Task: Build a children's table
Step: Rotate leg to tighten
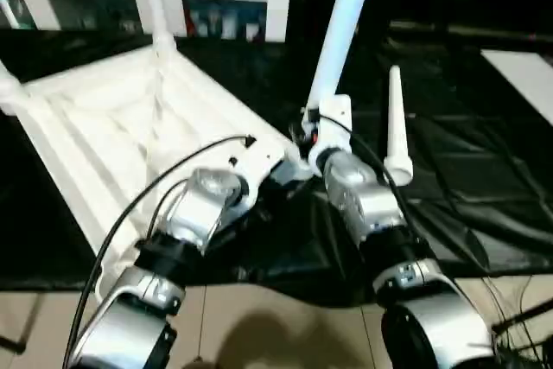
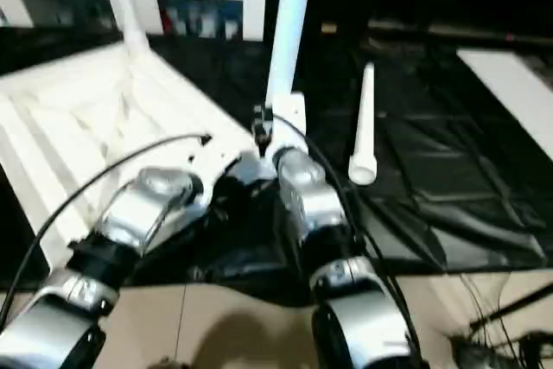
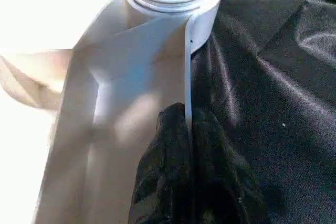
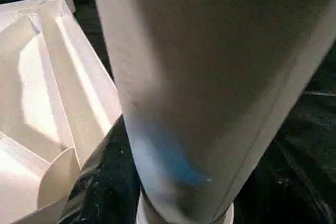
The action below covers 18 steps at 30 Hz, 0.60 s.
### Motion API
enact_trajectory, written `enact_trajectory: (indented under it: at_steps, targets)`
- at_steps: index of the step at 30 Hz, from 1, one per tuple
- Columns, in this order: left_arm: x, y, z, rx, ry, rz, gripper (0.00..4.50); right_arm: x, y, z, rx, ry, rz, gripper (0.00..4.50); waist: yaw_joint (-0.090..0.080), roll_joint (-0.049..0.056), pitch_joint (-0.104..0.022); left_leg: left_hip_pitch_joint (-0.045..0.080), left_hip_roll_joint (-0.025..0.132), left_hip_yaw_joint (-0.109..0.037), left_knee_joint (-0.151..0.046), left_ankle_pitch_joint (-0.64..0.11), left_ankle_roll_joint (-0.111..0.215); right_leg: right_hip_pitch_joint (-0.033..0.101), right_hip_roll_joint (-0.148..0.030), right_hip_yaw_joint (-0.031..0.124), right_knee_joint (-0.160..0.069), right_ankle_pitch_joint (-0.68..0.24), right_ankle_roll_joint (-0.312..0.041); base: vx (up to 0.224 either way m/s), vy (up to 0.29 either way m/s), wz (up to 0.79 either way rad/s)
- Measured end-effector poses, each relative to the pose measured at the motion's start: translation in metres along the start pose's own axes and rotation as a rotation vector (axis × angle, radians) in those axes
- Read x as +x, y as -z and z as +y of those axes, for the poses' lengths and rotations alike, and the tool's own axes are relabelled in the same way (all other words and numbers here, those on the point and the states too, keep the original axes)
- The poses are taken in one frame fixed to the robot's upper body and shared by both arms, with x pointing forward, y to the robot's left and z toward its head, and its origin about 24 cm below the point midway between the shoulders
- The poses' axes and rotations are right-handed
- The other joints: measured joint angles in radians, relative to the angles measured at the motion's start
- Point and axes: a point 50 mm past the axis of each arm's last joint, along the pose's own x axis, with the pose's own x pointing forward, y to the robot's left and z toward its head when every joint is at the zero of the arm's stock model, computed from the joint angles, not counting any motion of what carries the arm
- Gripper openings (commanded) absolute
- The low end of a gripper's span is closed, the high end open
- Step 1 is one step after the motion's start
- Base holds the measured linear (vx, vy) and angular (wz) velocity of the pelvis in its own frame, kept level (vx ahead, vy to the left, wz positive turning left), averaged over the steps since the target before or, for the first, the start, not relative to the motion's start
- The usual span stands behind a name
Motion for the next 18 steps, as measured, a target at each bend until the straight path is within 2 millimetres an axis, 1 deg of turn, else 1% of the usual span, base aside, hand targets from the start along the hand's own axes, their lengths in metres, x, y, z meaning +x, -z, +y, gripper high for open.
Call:
enact_trajectory:
  at_steps: [3, 10, 15, 16, 18]
  targets:
    - [-0.0003, -0.0003, -0.0001, -0.002, -0.004, 0.003, 0.0, 0.0005, -0.0006, 0.0003, 0.001, 0.0, 0.001, 1.85, 0.0, 0.0, -0.001, 0.0, 0.001, 0.002, -0.005, 0.0, 0.0, 0.0, 0.0, 0.0, -0.001, 0.002, 0.003, 0.0, 0.0, 0.0]
    - [-0.0012, -0.0005, 0.0003, -0.002, -0.007, 0.007, 0.0, 0.0024, -0.0018, 0.0016, 0.001, -0.004, 0.009, 1.85, -0.003, -0.001, -0.001, -0.001, 0.001, 0.003, -0.006, 0.0, 0.0, -0.001, 0.0, 0.0, -0.004, 0.002, 0.004, 0.0, 0.0, 0.0]
    - [-0.0022, -0.0008, 0.0015, 0.001, -0.011, 0.005, 0.0, 0.0031, -0.0033, 0.0024, -0.007, -0.014, 0.008, 1.85, -0.009, 0.0, -0.001, -0.006, 0.001, 0.003, -0.008, 0.0, 0.0, -0.004, 0.0, 0.0, -0.011, 0.002, 0.004, 0.0, 0.0, 0.0]
    - [-0.0024, -0.0008, 0.0018, 0.001, -0.012, 0.005, 0.0, 0.0031, -0.0035, 0.0026, -0.009, -0.017, 0.007, 2.2, -0.009, 0.0, -0.001, -0.006, 0.001, 0.003, -0.008, 0.0, 0.0, -0.004, 0.0, 0.0, -0.011, 0.002, 0.004, 0.0, 0.0, 0.0]
    - [-0.003, -0.0007, 0.0025, 0.002, -0.013, 0.004, 0.0, 0.0032, -0.0038, 0.0031, -0.009, -0.027, 0.006, 2.2, -0.011, 0.0, -0.001, -0.007, 0.001, 0.003, -0.008, 0.0, 0.0, -0.006, 0.0, 0.0, -0.011, 0.002, 0.004, 0.0, 0.0, 0.0]
